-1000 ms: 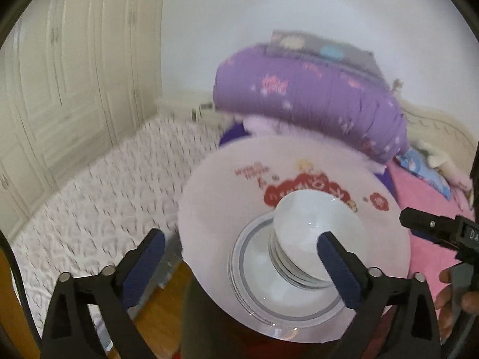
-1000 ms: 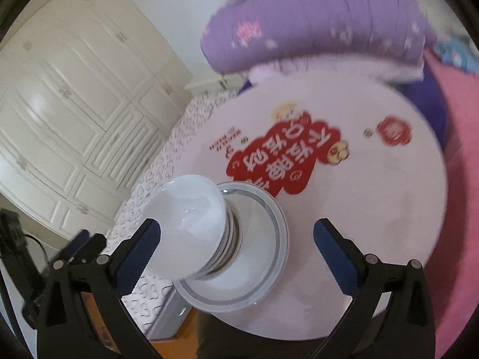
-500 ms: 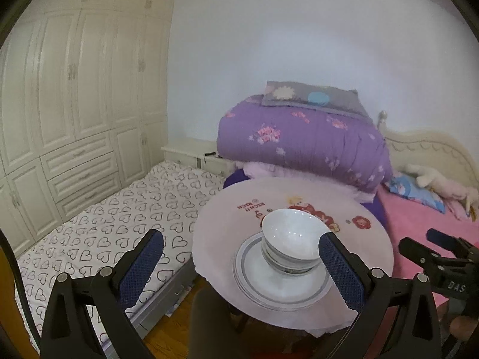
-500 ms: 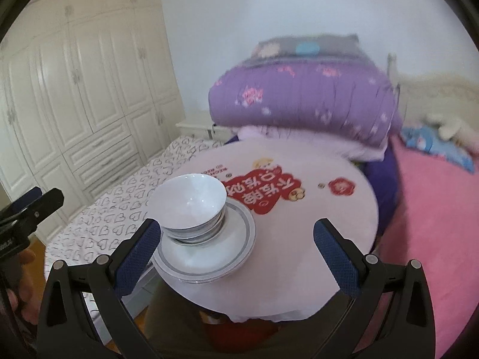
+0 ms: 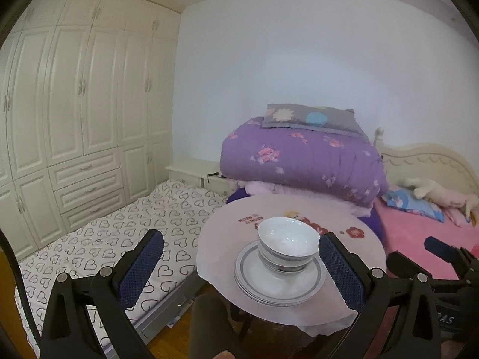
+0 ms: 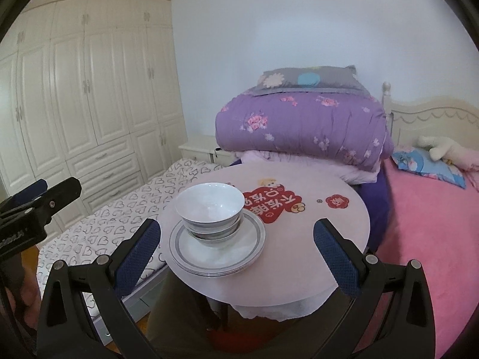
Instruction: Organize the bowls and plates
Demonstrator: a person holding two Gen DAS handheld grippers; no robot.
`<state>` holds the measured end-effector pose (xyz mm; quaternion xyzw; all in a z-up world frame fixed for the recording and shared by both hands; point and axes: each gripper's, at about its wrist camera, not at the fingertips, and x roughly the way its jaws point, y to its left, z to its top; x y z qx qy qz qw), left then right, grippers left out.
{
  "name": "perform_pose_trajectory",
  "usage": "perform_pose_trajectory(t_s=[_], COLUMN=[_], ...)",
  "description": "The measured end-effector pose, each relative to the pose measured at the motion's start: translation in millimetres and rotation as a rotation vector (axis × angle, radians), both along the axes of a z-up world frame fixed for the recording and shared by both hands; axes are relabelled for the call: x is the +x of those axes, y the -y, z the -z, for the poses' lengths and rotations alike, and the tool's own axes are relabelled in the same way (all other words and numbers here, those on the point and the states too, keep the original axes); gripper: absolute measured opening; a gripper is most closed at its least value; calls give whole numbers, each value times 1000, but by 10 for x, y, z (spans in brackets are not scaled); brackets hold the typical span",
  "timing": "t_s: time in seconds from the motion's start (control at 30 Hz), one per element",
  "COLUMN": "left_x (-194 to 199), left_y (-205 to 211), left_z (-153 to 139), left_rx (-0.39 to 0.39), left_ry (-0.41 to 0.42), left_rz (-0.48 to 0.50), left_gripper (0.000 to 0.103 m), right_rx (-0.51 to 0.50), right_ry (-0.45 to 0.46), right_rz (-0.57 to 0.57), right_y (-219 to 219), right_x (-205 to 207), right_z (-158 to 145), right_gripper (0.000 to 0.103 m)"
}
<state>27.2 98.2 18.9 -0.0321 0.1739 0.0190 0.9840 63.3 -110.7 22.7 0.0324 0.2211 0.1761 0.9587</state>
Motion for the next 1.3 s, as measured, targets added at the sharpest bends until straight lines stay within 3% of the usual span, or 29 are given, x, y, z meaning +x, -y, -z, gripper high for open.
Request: perform_pose_trajectory(t_s=[0.3,0.83,1.3], left_x=[-217,5,-62], left_y=[8,-85,64], left_z=[35,-150,-95], left_rx=[-13,-22,7], left_ry=[9,-36,21], left_rz=[32,36,8], left_gripper=[102,102,102], right_rx=[-16,-19,-21], right_ry=[42,49,34], right_rz=[25,41,24], right_y=[-30,-40,-52], right_x=[-96,-126,-106], right_z=[-35,-42,-29], right_gripper=[103,103,103])
